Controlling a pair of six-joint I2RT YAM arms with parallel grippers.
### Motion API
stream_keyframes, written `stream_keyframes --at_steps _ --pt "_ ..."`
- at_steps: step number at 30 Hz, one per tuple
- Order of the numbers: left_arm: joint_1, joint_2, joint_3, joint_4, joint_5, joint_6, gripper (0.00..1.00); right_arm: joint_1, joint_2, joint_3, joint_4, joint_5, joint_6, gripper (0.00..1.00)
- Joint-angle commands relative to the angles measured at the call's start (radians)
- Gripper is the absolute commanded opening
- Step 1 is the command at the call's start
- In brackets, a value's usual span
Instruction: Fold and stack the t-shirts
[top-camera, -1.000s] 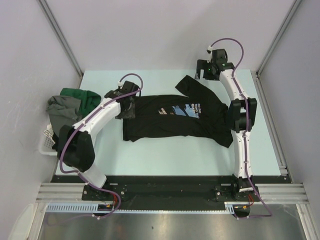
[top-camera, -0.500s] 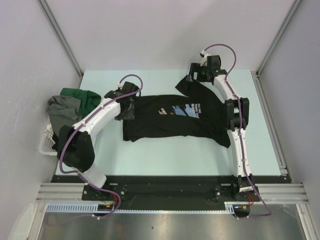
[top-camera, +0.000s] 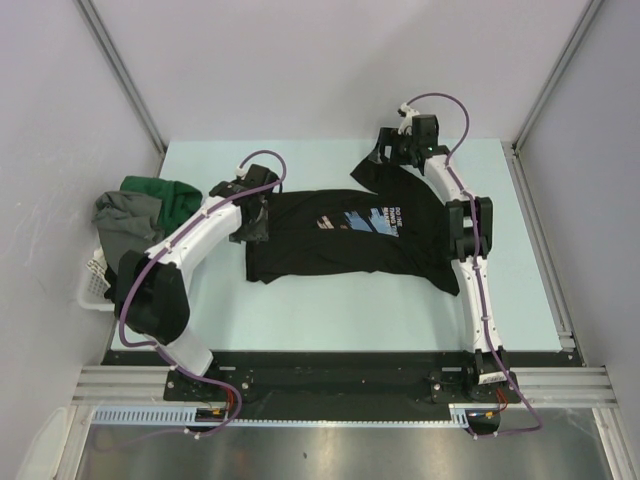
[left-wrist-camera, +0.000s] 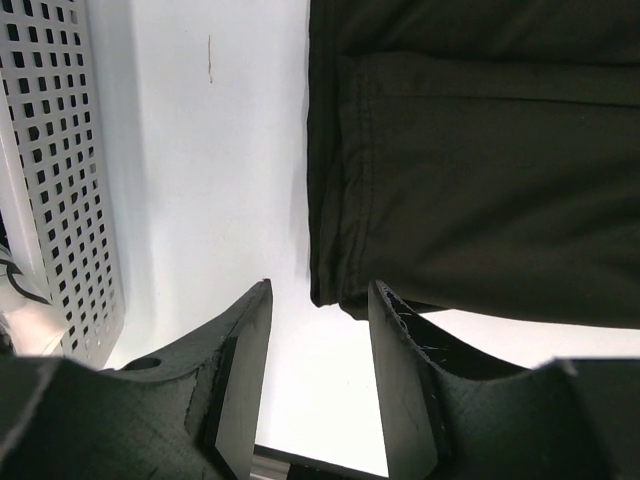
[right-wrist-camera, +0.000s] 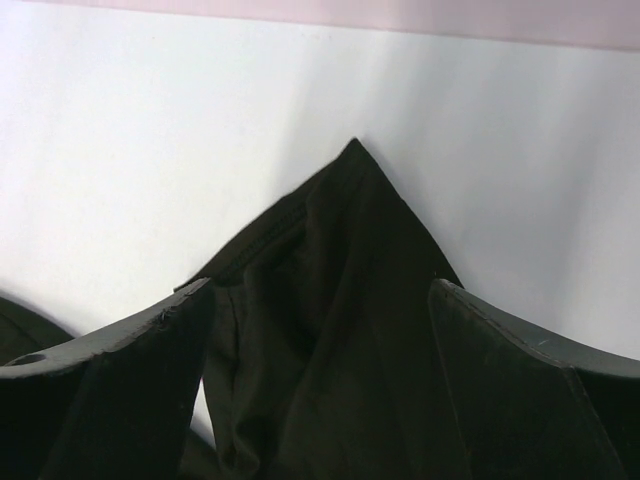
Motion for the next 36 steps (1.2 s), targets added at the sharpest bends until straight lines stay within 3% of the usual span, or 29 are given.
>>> stream_keyframes --at_steps 1,22,36 --pt "-0.007 -0.002 0.0 -0.013 0.004 -0.01 0.48 -0.004 0.027 0.061 0.082 -0.03 0.014 0.91" --pt "-0.008 0.038 -0.011 0.01 0.014 -0.017 0.47 -0.014 0.111 0.078 0.246 -0.043 0.099 0.92" --pt "-0.008 0.096 0.062 0.01 0.025 -0.007 0.46 -0.017 0.145 0.101 0.358 -0.004 0.183 0.96"
